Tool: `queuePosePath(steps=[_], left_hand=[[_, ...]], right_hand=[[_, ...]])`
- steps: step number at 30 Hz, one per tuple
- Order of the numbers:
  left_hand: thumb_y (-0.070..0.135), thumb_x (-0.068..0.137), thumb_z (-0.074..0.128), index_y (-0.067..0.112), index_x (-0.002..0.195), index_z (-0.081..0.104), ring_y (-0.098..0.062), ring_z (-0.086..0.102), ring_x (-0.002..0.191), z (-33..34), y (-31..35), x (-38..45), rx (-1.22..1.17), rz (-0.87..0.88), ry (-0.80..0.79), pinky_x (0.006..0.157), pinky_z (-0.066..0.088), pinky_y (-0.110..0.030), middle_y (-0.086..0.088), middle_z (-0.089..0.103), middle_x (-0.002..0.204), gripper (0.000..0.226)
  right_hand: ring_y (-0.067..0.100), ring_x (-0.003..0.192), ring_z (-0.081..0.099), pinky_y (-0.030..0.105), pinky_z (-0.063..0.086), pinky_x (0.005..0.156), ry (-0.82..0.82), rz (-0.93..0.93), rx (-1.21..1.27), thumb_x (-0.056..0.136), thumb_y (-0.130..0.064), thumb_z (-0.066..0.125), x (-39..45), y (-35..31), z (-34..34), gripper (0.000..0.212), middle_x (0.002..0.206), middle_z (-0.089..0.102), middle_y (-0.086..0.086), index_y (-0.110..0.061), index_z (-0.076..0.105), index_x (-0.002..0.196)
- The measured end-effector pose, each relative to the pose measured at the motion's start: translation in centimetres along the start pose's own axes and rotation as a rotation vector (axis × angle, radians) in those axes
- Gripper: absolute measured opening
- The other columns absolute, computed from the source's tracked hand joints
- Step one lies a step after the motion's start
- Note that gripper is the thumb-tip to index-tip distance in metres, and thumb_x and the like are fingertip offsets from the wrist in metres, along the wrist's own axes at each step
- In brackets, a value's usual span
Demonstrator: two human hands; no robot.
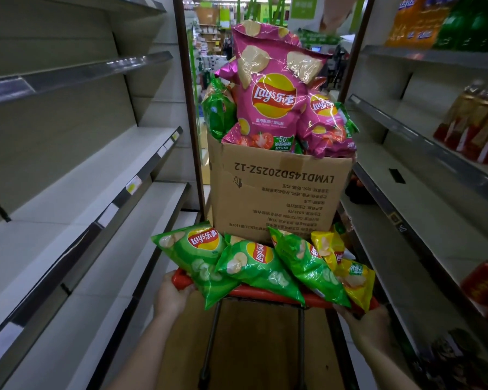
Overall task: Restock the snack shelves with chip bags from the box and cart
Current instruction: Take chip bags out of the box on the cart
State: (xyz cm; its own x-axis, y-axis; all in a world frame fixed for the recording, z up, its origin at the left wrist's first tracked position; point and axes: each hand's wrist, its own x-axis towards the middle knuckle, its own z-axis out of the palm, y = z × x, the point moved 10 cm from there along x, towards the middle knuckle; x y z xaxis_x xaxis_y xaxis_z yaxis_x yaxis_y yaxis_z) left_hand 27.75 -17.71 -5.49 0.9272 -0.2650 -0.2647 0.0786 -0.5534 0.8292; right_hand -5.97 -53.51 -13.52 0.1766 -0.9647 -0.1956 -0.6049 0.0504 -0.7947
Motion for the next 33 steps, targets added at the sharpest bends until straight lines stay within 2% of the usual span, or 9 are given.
queuePosePath(steps=[2,7,11,15,18,23,26,30,33], left_hand=[[0.015,0.085,0.072,0.006,0.132,0.049,-0.038,0.054,0.115,0.7,0.7,1.5,0.018,0.008,-0.005,0.096,0.042,-0.045,-0.019,0.061,0.121,0.053],[0.021,0.084,0.073,0.005,0.126,0.054,-0.037,0.060,0.102,2.7,1.3,4.5,0.061,0.011,-0.023,0.087,0.047,-0.042,-0.018,0.066,0.106,0.049],[0.016,0.081,0.075,0.004,0.122,0.057,-0.036,0.060,0.099,4.8,2.0,6.3,0.042,0.014,-0.008,0.088,0.048,-0.045,-0.018,0.067,0.102,0.047],[0.013,0.082,0.074,0.002,0.120,0.057,-0.036,0.062,0.097,6.4,3.6,7.3,0.036,0.060,-0.008,0.084,0.048,-0.045,-0.019,0.067,0.101,0.043],[0.016,0.084,0.073,0.002,0.120,0.056,-0.033,0.062,0.091,7.7,4.7,8.1,0.069,0.080,-0.010,0.077,0.048,-0.040,-0.018,0.067,0.099,0.042],[0.016,0.085,0.071,-0.001,0.121,0.053,-0.030,0.058,0.086,10.1,7.1,8.7,0.113,0.119,-0.008,0.069,0.040,-0.034,-0.019,0.064,0.098,0.043],[0.014,0.085,0.071,-0.002,0.120,0.054,-0.038,0.061,0.096,11.5,7.8,8.9,0.131,0.129,-0.001,0.075,0.044,-0.037,-0.023,0.065,0.103,0.042],[0.015,0.080,0.076,-0.004,0.119,0.058,-0.042,0.065,0.094,12.9,8.2,9.9,0.174,0.110,0.023,0.080,0.052,-0.045,-0.026,0.069,0.101,0.047],[0.019,0.079,0.078,0.000,0.123,0.056,-0.040,0.065,0.099,14.1,7.7,11.0,0.158,0.081,0.000,0.087,0.052,-0.051,-0.024,0.069,0.106,0.053]], right_hand=[[0.029,0.092,0.064,0.045,0.054,0.079,-0.022,-0.030,0.025,0.056,-0.051,0.089,1.0,-0.4,0.4,0.092,0.113,0.061,0.017,-0.001,0.051,0.124],[0.028,0.103,0.062,0.041,0.056,0.072,0.026,-0.099,0.040,0.042,-0.087,0.071,6.1,2.4,1.4,0.115,0.112,0.062,0.013,-0.005,0.053,0.121],[0.024,0.085,0.067,0.026,0.050,0.059,0.015,-0.114,0.062,0.046,-0.066,0.081,5.2,-2.0,-0.6,0.099,0.103,0.065,0.017,0.004,0.056,0.112],[0.026,0.090,0.064,0.030,0.049,0.066,0.022,-0.170,0.045,0.061,-0.031,0.090,6.2,-4.3,-1.6,0.066,0.099,0.067,0.013,0.001,0.061,0.111],[0.020,0.082,0.064,0.020,0.045,0.058,0.017,-0.182,0.055,0.068,-0.015,0.088,7.7,-5.2,-2.1,0.046,0.091,0.067,0.009,-0.002,0.062,0.104],[0.024,0.085,0.065,0.029,0.048,0.062,0.003,-0.159,0.043,0.069,-0.022,0.088,11.0,-5.2,-2.6,0.051,0.093,0.067,0.011,-0.001,0.060,0.105],[0.020,0.084,0.060,0.023,0.043,0.059,0.003,-0.154,0.056,0.071,-0.020,0.087,12.5,-5.5,-3.2,0.053,0.097,0.064,0.010,-0.003,0.056,0.110],[0.014,0.067,0.060,0.011,0.042,0.049,0.017,-0.212,0.021,0.069,-0.014,0.087,14.2,-6.2,-4.2,0.040,0.077,0.063,0.002,-0.002,0.061,0.096],[0.012,0.073,0.062,0.007,0.041,0.051,0.001,-0.205,0.051,0.068,-0.017,0.088,15.2,-6.2,-4.6,0.048,0.086,0.065,0.005,0.000,0.060,0.104]])
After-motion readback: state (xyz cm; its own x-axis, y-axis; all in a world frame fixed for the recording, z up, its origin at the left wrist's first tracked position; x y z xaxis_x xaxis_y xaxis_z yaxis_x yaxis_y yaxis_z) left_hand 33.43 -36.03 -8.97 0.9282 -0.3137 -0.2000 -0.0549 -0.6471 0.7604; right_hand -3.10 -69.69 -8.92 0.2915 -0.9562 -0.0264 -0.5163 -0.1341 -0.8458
